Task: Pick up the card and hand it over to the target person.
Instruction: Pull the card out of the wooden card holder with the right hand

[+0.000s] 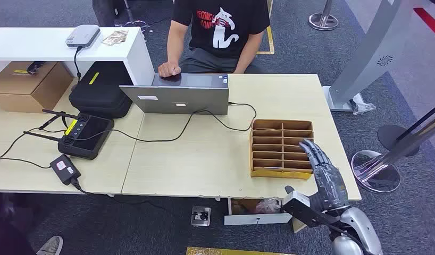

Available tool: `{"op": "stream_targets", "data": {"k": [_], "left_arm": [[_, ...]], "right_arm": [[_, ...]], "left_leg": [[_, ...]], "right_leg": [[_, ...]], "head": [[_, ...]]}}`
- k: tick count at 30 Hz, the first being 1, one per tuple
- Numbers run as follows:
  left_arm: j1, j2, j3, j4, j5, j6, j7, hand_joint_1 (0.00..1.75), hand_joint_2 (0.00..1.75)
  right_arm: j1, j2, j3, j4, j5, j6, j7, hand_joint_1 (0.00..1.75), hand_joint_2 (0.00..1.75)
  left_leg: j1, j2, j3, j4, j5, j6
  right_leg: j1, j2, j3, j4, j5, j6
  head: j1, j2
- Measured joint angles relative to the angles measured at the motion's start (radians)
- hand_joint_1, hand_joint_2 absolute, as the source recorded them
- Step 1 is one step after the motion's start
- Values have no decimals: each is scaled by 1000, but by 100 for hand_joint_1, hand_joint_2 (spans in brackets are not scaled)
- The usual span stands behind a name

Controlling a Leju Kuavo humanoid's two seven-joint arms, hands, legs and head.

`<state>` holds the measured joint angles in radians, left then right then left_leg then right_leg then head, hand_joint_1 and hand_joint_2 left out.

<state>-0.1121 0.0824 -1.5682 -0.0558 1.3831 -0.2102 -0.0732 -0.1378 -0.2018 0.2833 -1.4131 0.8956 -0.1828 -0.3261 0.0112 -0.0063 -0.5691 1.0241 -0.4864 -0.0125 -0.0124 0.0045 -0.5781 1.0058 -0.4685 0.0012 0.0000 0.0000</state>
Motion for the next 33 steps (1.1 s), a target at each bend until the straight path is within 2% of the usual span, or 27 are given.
{"op": "stream_targets", "data": {"k": [8,15,24,33], "left_arm": [[-1,0,-1,0,1,0,0,0,175],[2,-1,-2,1,12,-1,0,0,175],[-2,1,-3,-1,-2,1,4,0,175],[-1,-2,-3,0,0,4,4,0,175]], "right_arm": [[-4,-1,2,8,-7,-2,-4,0,175],[-100,42,44,146,-60,-14,-34,0,175],[-114,38,39,180,-95,-31,-43,0,175],[-157,64,65,287,-60,-48,-22,0,175]], "left_leg": [[0,-2,0,0,0,0],[0,0,0,0,0,0],[0,-3,0,0,0,0],[0,-1,1,-1,1,0]], "right_leg": [[0,-2,1,0,-1,0],[0,0,0,0,0,0],[0,-3,0,0,-1,0],[0,-1,1,-1,0,0]], "head": [[0,0],[0,0],[0,0],[0,0]]}}
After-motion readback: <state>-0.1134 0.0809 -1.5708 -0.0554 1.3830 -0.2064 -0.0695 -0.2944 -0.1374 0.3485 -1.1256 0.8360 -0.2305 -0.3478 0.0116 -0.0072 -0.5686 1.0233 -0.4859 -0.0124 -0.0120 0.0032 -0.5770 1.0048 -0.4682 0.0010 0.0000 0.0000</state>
